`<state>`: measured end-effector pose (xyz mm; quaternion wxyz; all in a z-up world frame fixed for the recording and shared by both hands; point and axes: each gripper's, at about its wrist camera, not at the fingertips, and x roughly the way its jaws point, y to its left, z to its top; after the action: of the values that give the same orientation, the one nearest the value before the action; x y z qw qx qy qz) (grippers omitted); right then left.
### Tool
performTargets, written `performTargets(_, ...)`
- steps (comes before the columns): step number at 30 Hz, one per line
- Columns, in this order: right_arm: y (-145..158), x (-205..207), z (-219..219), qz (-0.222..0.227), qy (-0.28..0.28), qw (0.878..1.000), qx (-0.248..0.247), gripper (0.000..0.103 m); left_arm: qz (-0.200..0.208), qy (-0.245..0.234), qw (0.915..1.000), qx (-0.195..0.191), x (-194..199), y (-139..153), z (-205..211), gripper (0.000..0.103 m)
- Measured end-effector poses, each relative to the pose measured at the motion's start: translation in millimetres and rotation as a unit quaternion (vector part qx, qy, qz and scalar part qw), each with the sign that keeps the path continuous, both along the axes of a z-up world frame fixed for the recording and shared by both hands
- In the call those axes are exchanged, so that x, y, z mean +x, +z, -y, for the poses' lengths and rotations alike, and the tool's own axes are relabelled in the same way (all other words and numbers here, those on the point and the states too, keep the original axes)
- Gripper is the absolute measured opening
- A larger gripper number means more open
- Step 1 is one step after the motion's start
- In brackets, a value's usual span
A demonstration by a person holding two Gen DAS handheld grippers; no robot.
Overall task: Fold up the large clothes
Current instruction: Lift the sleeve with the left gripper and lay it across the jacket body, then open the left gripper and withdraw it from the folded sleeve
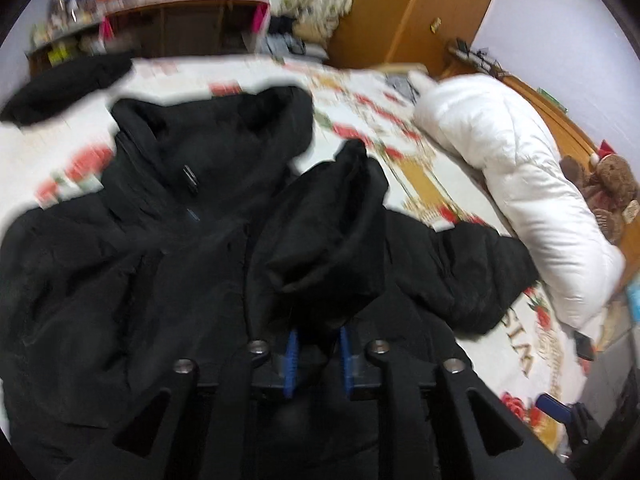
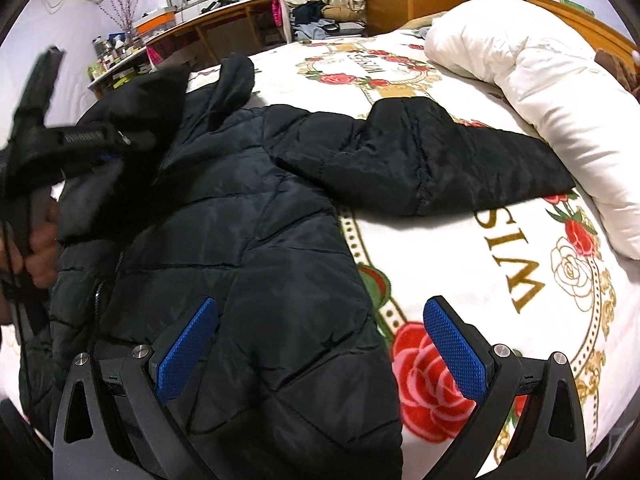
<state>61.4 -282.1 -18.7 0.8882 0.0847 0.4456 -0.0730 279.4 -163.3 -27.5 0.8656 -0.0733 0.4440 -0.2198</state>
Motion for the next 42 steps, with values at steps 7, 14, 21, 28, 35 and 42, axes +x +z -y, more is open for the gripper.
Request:
performTargets(7,3,11,1,0.01,-0.005,1.0,0.008,0.103,-0.025,-0.035,0.9977,-0.053,-7,7,-4,0.058)
performTargets(14,17,38,-13,0.032,0.01,0.999,0.037,0.103,0.046,-0.017,0.9973,-0.056,-30,60,-66,0.067)
performTargets(21,10,107,-34,0.038,0.032,0.996,0.077,0.102,0.048,0.158,0.9844,0.061,-2,44,-198,0.064)
performTargets(28,-30,185,-37,-0.029,0.011,0.99,0.14,0.009,0.002,0.191,0.9796,0.063,17,-7,-237,0.057)
performTargets(35,-52,179,-30,-0.053,0.006,0.993,0.106,0.007,0.029,0.187,0.9758,0.11,29,-38,-223,0.06)
performTargets(42,-23,176,-37,-0.038,0.012,0.998,0.055,0.012,0.044,0.195,0.9759,0.088,13,-2,-230,0.055)
